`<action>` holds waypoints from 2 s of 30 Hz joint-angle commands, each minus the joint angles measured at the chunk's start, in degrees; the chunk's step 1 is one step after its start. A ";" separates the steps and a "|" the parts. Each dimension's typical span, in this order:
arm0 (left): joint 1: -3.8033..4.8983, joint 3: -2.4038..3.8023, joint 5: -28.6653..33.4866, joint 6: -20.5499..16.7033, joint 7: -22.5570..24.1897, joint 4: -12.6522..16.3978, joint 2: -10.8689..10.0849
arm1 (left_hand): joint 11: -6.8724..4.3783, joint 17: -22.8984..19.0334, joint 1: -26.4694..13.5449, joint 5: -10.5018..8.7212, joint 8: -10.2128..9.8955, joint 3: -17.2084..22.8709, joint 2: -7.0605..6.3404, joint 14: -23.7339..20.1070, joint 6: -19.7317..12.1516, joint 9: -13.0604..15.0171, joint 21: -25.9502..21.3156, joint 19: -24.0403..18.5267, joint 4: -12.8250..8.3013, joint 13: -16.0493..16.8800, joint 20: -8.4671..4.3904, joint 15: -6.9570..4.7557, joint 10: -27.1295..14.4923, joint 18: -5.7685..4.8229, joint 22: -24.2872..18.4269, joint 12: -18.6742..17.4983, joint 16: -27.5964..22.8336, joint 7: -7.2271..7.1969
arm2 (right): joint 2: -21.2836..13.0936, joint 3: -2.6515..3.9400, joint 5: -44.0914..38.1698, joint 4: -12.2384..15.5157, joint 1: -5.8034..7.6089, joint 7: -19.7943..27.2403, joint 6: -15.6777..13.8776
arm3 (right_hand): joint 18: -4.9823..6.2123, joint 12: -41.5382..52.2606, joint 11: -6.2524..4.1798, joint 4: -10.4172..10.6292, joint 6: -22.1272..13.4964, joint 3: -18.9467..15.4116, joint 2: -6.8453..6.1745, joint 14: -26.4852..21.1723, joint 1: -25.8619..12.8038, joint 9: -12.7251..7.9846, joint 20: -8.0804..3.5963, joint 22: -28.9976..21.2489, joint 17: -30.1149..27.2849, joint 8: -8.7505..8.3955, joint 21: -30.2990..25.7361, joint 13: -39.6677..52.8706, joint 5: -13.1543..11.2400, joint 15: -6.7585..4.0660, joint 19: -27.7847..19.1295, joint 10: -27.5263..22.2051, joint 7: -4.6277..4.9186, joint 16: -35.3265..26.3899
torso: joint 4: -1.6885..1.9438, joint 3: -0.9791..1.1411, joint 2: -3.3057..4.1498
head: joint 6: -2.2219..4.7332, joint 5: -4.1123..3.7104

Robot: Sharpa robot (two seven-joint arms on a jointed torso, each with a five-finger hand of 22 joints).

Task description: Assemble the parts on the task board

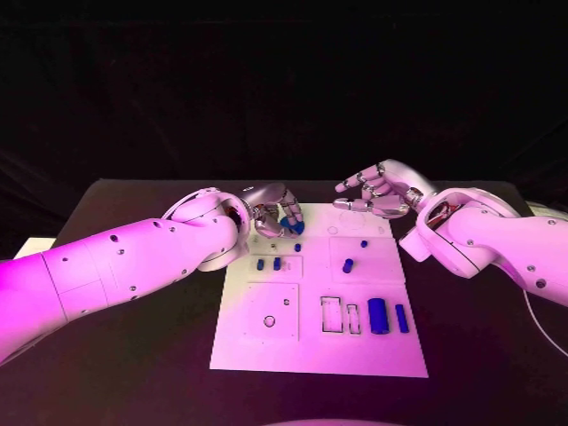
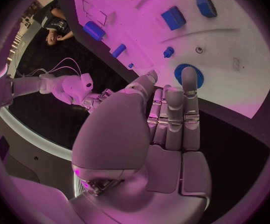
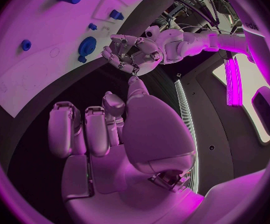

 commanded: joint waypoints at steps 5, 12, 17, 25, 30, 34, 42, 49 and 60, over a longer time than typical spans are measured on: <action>-0.06 -0.05 -10.10 6.83 0.74 -1.97 2.18 | -0.38 12.03 -1.45 -0.25 -2.64 0.04 0.00 6.48 3.29 -2.51 16.20 8.78 0.36 -4.22 -0.48 -0.41 3.40 -2.95 12.67 -2.93 12.34 -0.26 | 0.21 0.00 -0.15 0.12 -0.03 0.42 0.85 | 0.43 -0.17 -0.01 -0.07 0.35 -0.23 0.51 2.33 0.04 0.06 0.10 -0.07 -0.01 0.12 -0.35 -0.06 0.37 -0.31 -0.31 -0.30 0.10 -0.18 | -0.04 -0.03 -0.03 | -0.15 0.02; -0.18 -0.26 -11.87 9.15 -0.29 -3.50 3.62 | -0.62 12.21 -1.84 -0.28 -3.91 0.12 -0.07 7.36 4.44 -3.48 20.22 10.67 0.39 -5.92 -0.76 -0.68 5.18 -3.65 15.97 -4.47 13.37 -0.49 | 0.26 0.00 -0.18 0.17 -0.03 0.48 0.76 | 0.43 -0.17 -0.01 -0.07 0.35 -0.23 0.51 2.33 0.04 0.06 0.10 -0.07 -0.01 0.12 -0.35 -0.06 0.37 -0.31 -0.31 -0.30 0.10 -0.18 | 0.06 -0.07 -0.04 | -0.22 -0.11; -0.28 -0.34 -12.55 9.80 -0.52 -4.70 4.35 | -0.65 12.01 -1.96 -0.27 -4.17 0.19 0.00 7.51 4.85 -3.69 20.73 10.94 0.43 -6.34 -0.82 -0.72 5.65 -3.74 16.41 -4.90 13.43 -0.47 | 0.30 0.00 -0.29 0.18 -0.03 0.46 0.71 | 0.43 -0.19 -0.02 -0.11 0.36 -0.23 0.60 2.33 0.11 0.07 0.10 -0.09 -0.04 0.12 -0.37 -0.09 0.44 -0.31 -0.32 -0.31 0.09 -0.21 | 0.05 -0.05 -0.08 | -0.32 -0.14; -0.32 -0.42 -12.93 10.33 -0.48 -5.45 4.91 | -0.83 11.34 -2.01 -0.26 -4.57 0.48 0.18 7.64 5.90 -4.03 22.10 11.53 0.42 -7.02 -0.96 -0.89 7.10 -4.00 17.59 -5.59 13.35 -0.61 | 0.36 0.00 -0.44 0.16 -0.03 0.40 0.53 | 0.43 -0.19 -0.02 -0.15 0.35 -0.21 0.67 2.34 0.19 0.07 0.10 -0.08 -0.01 0.12 -0.38 -0.11 0.51 -0.32 -0.30 -0.33 0.09 -0.21 | 0.08 -0.08 -0.07 | -0.38 -0.24; -0.52 -0.45 -13.29 10.14 -0.46 -6.07 5.43 | -1.04 11.03 -1.35 -0.20 -4.82 1.38 0.65 7.71 6.84 -4.25 22.84 11.82 0.07 -7.51 -1.13 -1.11 8.39 -4.13 18.27 -6.21 13.39 -0.76 | 0.45 0.00 -0.46 0.14 -0.03 0.42 0.49 | 0.43 -0.18 -0.02 -0.17 0.35 -0.19 0.78 2.34 0.24 0.07 0.10 -0.09 -0.01 0.11 -0.39 -0.11 0.59 -0.32 -0.30 -0.33 0.09 -0.22 | 0.09 -0.08 -0.08 | -0.39 -0.27; -0.72 -0.46 -13.73 9.93 -0.86 -6.77 5.92 | -1.21 10.64 -0.24 -0.71 -5.14 2.94 0.90 7.71 7.58 -4.48 23.59 12.03 -0.79 -7.99 -1.30 -1.25 9.43 -4.28 18.98 -6.95 13.37 -0.88 | 0.47 0.00 -0.47 0.15 -0.03 0.41 0.50 | 0.43 -0.18 -0.02 -0.17 0.35 -0.19 0.78 2.34 0.24 0.07 0.10 -0.09 -0.01 0.11 -0.39 -0.11 0.59 -0.32 -0.30 -0.33 0.09 -0.22 | 0.06 -0.06 -0.08 | -0.45 -0.31; -1.20 -0.46 -13.98 10.82 -0.88 -7.32 6.63 | -1.34 10.14 -0.56 -0.89 -5.50 3.97 0.58 7.69 8.35 -4.72 24.26 12.20 -1.07 -8.38 -1.39 -1.37 10.58 -4.43 19.64 -7.77 13.32 -1.03 | 0.49 0.01 -0.47 0.17 -0.03 0.41 0.55 | 0.43 -0.18 -0.02 -0.17 0.35 -0.19 0.78 2.34 0.24 0.07 0.10 -0.09 -0.01 0.11 -0.39 -0.11 0.59 -0.32 -0.30 -0.33 0.09 -0.22 | 0.04 -0.02 -0.08 | -0.48 -0.39; -1.60 -0.48 -14.01 11.33 -0.77 -7.59 6.99 | -1.42 9.91 -0.84 -1.04 -5.70 4.35 0.43 7.69 8.64 -4.83 24.71 12.32 -1.14 -8.51 -1.45 -1.40 11.05 -4.51 20.06 -8.17 13.31 -1.07 | 0.51 0.01 -0.47 0.20 -0.03 0.40 0.57 | 0.44 -0.11 -0.03 -0.19 0.37 -0.16 0.92 2.36 0.32 0.08 0.09 -0.10 0.04 0.12 -0.41 -0.09 0.71 -0.33 -0.30 -0.30 0.09 -0.20 | 0.06 -0.04 -0.10 | -0.60 -0.52; -1.83 -0.51 -14.01 13.54 -1.76 -8.29 7.40 | -1.56 9.46 -0.50 -1.22 -6.00 6.04 1.00 7.66 9.61 -5.01 25.21 12.41 -1.83 -8.62 -1.57 -1.56 12.22 -4.60 20.60 -9.01 13.34 -1.14 | 0.47 0.01 -0.47 0.30 -0.03 0.39 0.58 | 0.44 -0.11 -0.03 -0.19 0.37 -0.16 0.92 2.36 0.32 0.08 0.09 -0.10 0.04 0.12 -0.41 -0.09 0.71 -0.33 -0.30 -0.30 0.09 -0.20 | 0.07 -0.01 -0.12 | -0.62 -0.63</action>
